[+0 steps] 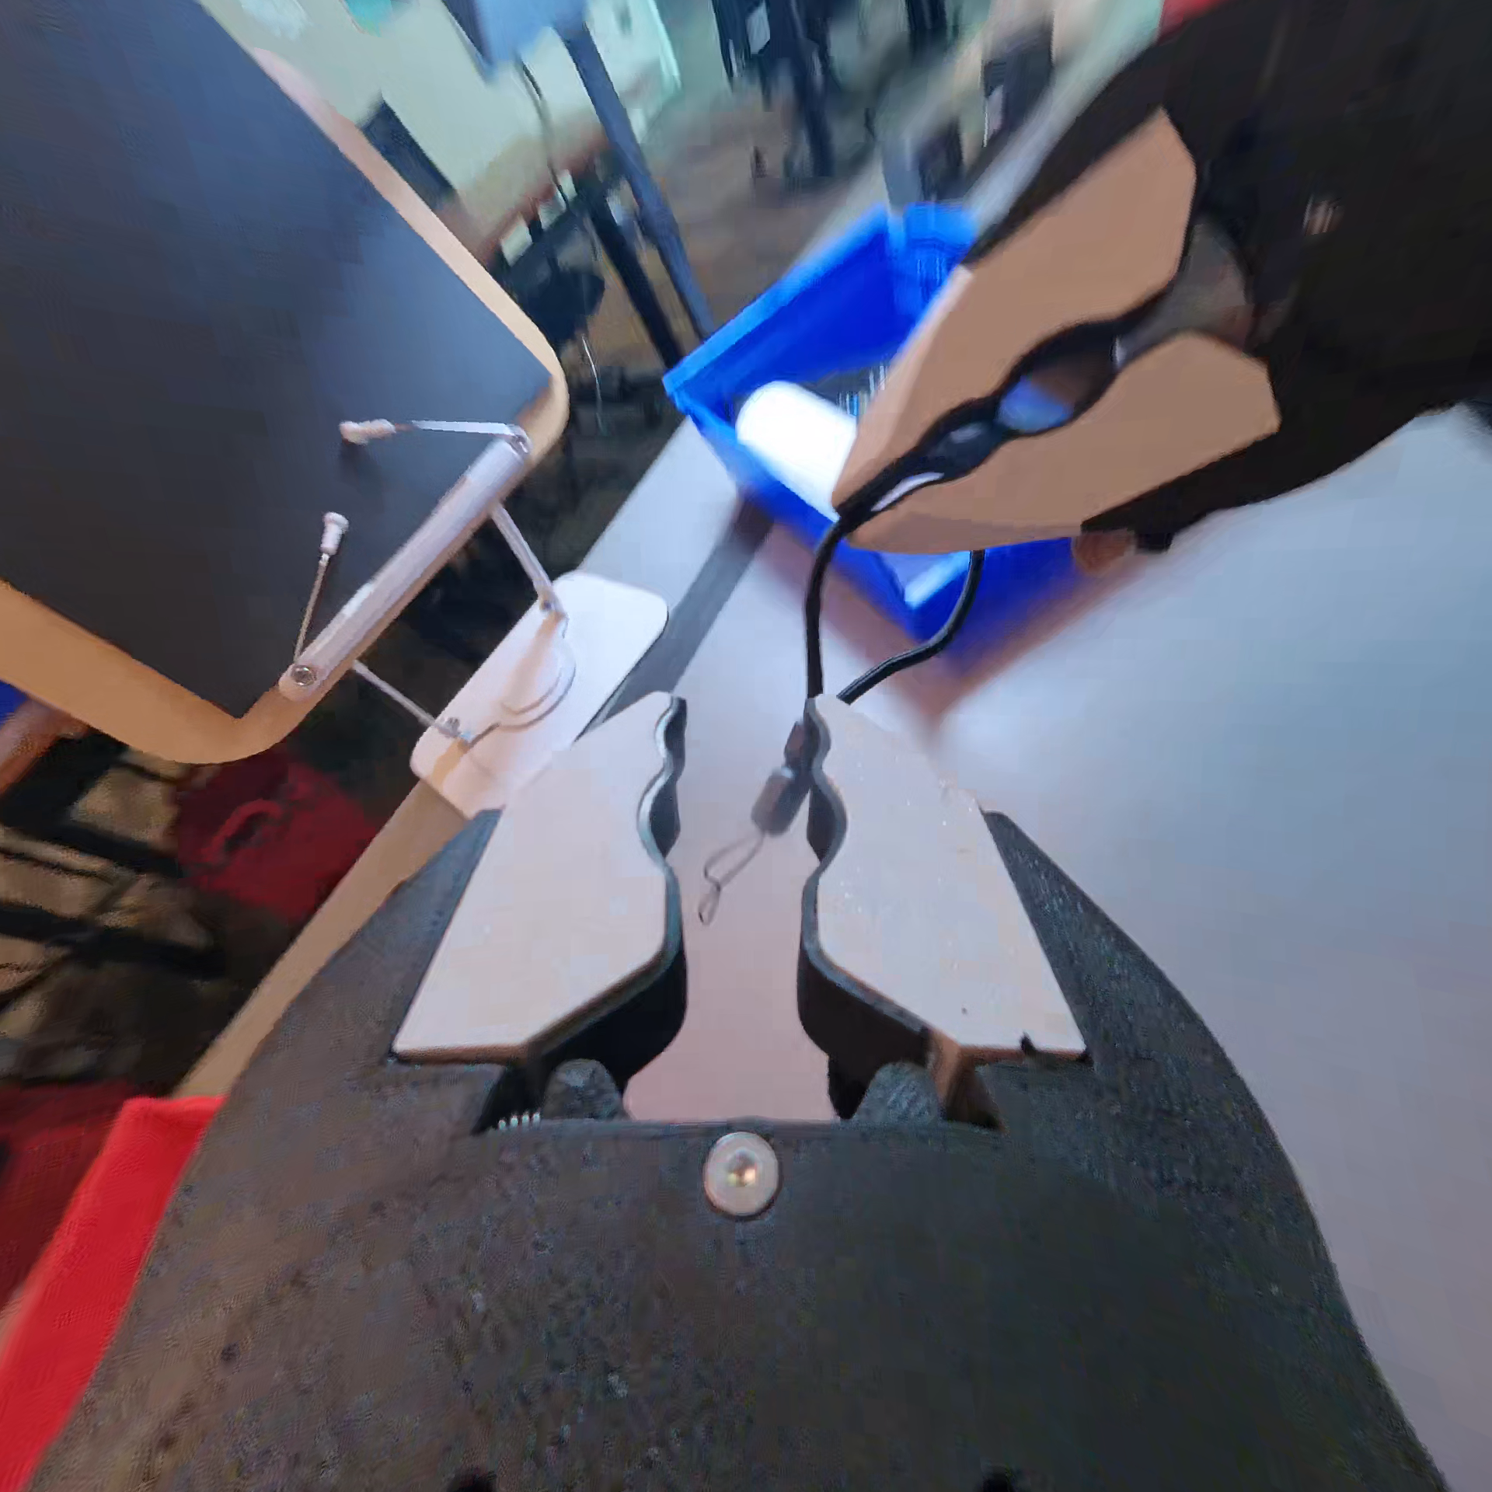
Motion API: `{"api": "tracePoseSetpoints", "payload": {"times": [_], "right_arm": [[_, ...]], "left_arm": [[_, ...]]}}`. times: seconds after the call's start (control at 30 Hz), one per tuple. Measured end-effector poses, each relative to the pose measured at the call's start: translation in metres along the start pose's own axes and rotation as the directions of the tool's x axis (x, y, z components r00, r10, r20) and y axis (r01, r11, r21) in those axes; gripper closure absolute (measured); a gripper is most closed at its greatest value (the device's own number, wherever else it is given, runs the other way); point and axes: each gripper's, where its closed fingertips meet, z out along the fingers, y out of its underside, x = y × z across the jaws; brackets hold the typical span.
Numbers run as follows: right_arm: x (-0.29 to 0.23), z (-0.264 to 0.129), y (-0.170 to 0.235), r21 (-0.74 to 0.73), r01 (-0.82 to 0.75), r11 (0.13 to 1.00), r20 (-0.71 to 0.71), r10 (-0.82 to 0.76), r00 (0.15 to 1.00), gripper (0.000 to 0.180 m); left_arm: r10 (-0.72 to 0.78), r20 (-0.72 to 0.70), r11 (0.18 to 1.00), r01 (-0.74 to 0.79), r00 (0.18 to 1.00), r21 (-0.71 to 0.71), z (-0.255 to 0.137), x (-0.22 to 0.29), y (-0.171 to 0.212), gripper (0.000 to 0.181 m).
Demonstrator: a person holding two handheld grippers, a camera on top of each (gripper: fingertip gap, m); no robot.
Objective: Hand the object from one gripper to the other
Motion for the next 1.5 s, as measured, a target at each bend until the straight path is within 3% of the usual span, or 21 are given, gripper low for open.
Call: {"api": "tracePoseSetpoints", "payload": {"times": [0.1, 0.2, 0.33, 0.47, 0.57, 0.63, 0.73, 0.87, 1.0, 1.13, 1.23, 1.33, 1.43, 1.5], "right_arm": [[0.023, -0.009, -0.010, 0.095, -0.227, 0.969, -0.013, 0.229, 0.973, 0.176], [0.034, -0.019, -0.025, 0.213, -0.436, 0.875, 0.075, 0.430, 0.900, 0.176], [0.045, -0.032, -0.044, 0.311, -0.654, 0.690, 0.242, 0.608, 0.756, 0.176], [0.040, -0.032, -0.050, 0.311, -0.678, 0.666, 0.283, 0.616, 0.735, 0.177], [0.027, -0.025, -0.049, 0.277, -0.645, 0.712, 0.274, 0.585, 0.763, 0.177], [0.021, -0.020, -0.048, 0.256, -0.636, 0.728, 0.272, 0.577, 0.770, 0.176], [0.013, -0.012, -0.035, 0.180, -0.612, 0.770, 0.250, 0.566, 0.786, 0.177], [-0.029, 0.002, -0.012, 0.017, -0.438, 0.899, 0.325, 0.410, 0.852, 0.176], [-0.068, 0.010, 0.014, -0.108, -0.269, 0.957, 0.402, 0.289, 0.869, 0.173], [-0.057, 0.003, 0.004, -0.056, -0.363, 0.930, 0.438, 0.349, 0.828, 0.158], [-0.030, -0.005, -0.014, 0.035, -0.429, 0.902, 0.376, 0.386, 0.842, 0.152], [-0.031, -0.007, -0.029, 0.051, -0.456, 0.888, 0.379, 0.406, 0.832, 0.141], [-0.040, -0.003, -0.033, 0.026, -0.498, 0.867, 0.416, 0.444, 0.794, 0.138], [-0.044, -0.006, -0.033, 0.034, -0.500, 0.865, 0.456, 0.432, 0.778, 0.149]], "left_arm": [[-0.252, -0.121, 0.940, 0.272, 0.960, 0.203, -0.015, -0.019, -0.015, 0.152], [-0.342, -0.342, 0.838, 0.449, 0.875, 0.312, -0.021, -0.017, -0.021, 0.146], [-0.309, -0.627, 0.719, 0.607, 0.715, 0.338, -0.024, 0.009, -0.030, 0.146], [-0.235, -0.695, 0.615, 0.658, 0.679, 0.434, -0.038, 0.022, -0.060, 0.142], [-0.222, -0.616, 0.630, 0.593, 0.756, 0.501, -0.040, 0.025, -0.070, 0.148], [-0.241, -0.470, 0.710, 0.485, 0.849, 0.511, -0.030, 0.018, -0.064, 0.173], [-0.263, -0.269, 0.800, 0.365, 0.927, 0.477, -0.023, -0.002, -0.054, 0.174], [-0.241, -0.185, 0.868, 0.297, 0.953, 0.398, -0.023, -0.008, -0.047, 0.174], [-0.302, -0.194, 0.837, 0.357, 0.933, 0.414, -0.032, -0.017, -0.051, 0.174], [-0.252, -0.171, 0.911, 0.293, 0.952, 0.290, -0.035, -0.017, -0.037, 0.174], [-0.195, -0.102, 0.951, 0.214, 0.975, 0.222, -0.028, -0.015, -0.030, 0.174], [-0.091, -0.136, 0.966, 0.121, 0.987, 0.231, -0.018, 0.009, -0.036, 0.174], [0.156, -0.121, 0.959, -0.121, 0.980, 0.254, -0.012, 0.039, -0.040, 0.174], [0.294, -0.117, 0.929, -0.255, 0.949, 0.269, -0.011, 0.058, -0.042, 0.174]]}}
